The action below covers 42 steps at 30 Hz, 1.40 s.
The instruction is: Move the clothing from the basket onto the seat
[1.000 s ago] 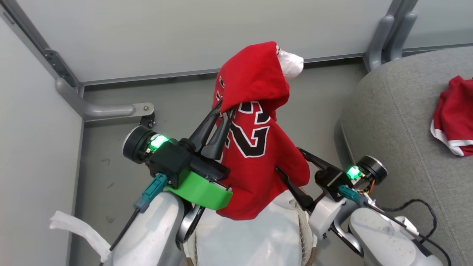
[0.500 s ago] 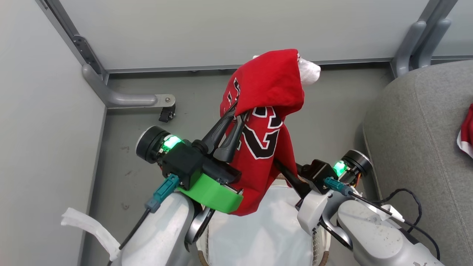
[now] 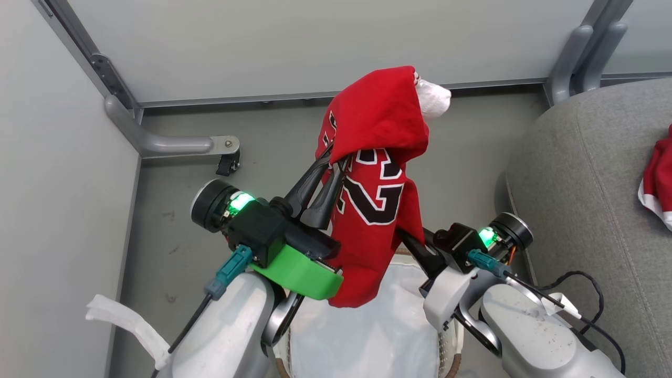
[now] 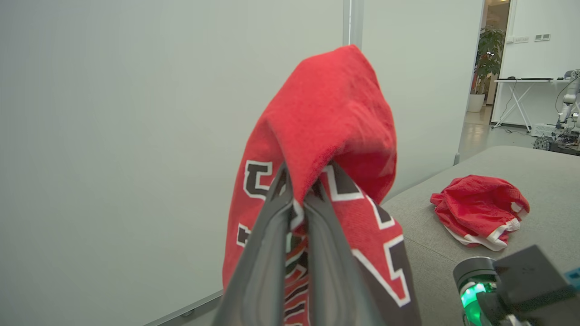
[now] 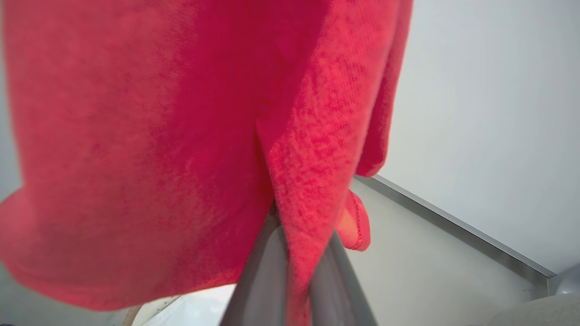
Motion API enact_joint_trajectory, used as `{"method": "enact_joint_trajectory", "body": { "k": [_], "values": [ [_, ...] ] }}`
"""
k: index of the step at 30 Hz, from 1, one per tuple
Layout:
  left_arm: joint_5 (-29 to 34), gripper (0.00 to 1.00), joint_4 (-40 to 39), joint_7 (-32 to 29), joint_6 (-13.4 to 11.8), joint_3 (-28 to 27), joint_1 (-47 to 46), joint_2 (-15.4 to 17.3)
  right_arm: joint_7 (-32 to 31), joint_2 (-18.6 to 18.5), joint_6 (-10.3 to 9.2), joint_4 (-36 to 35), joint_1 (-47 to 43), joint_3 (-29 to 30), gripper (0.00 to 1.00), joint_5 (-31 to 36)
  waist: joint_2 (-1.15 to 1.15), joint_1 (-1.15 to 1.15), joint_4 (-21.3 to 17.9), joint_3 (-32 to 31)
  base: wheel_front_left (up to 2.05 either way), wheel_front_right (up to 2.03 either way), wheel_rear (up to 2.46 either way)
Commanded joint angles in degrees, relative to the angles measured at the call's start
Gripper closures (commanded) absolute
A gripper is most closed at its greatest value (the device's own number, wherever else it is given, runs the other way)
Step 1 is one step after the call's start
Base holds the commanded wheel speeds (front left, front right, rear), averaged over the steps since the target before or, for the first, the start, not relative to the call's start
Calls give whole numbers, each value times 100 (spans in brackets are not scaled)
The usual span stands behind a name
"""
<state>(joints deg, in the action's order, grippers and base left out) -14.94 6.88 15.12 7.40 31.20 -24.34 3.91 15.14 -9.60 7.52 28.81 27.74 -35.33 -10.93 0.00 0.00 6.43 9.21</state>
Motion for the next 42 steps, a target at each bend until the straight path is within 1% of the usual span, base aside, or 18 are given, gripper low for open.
{"method": "enact_joint_trajectory", "body": {
  "k": [1, 2, 3, 9, 13, 19, 26, 30, 37, 42],
  "values": [
    [-25, 100, -10, 4, 16, -37, 16, -20, 0, 13, -6, -36, -74, 39, 100, 46, 0, 0, -17, -1, 0, 0, 0],
    [-20, 75, -29, 4, 16, -49, 17, -22, 0, 19, -6, -60, -90, 74, 100, 54, 0, 0, -30, -2, 0, 0, 0],
    [-45, 0, -10, 3, 16, -52, 39, -24, 1, 29, -6, -86, -106, 115, 100, 60, 0, 0, -44, -2, 0, 0, 0],
    [8, 0, 26, 1, 16, -120, 114, -4, 1, 89, -6, -241, -220, 325, 100, 114, 0, 0, -229, 6, 0, 0, 0],
    [49, 0, 85, 0, 16, -173, 148, 41, 1, 177, -6, -370, -286, 438, 100, 134, 0, 0, -510, 13, 0, 0, 0],
    [84, 0, 156, -1, 16, -185, 233, 123, 5, 296, -6, -621, -372, 547, 100, 132, 0, 0, -1200, 50, 0, 0, 0],
    [78, 0, 215, 0, 16, -133, 313, 243, 5, 448, -6, -913, -532, 682, 100, 105, 0, 0, -2292, 146, 0, 0, 0],
    [78, 0, 231, -1, 16, -78, 292, 302, 5, 498, -6, -1067, -654, 837, 100, 74, 0, 0, -2818, 236, 0, 0, 0],
    [36, 0, 322, -1, 16, 53, 287, 389, 5, 594, -6, -1269, -846, 1106, 100, 89, 0, 0, -3471, 366, 0, 0, 0],
    [24, 0, 368, -1, 16, 140, 312, 454, 5, 631, -7, -1442, -903, 1297, 100, 68, 0, 0, -3753, 476, 0, 0, 0]
  ]
}}
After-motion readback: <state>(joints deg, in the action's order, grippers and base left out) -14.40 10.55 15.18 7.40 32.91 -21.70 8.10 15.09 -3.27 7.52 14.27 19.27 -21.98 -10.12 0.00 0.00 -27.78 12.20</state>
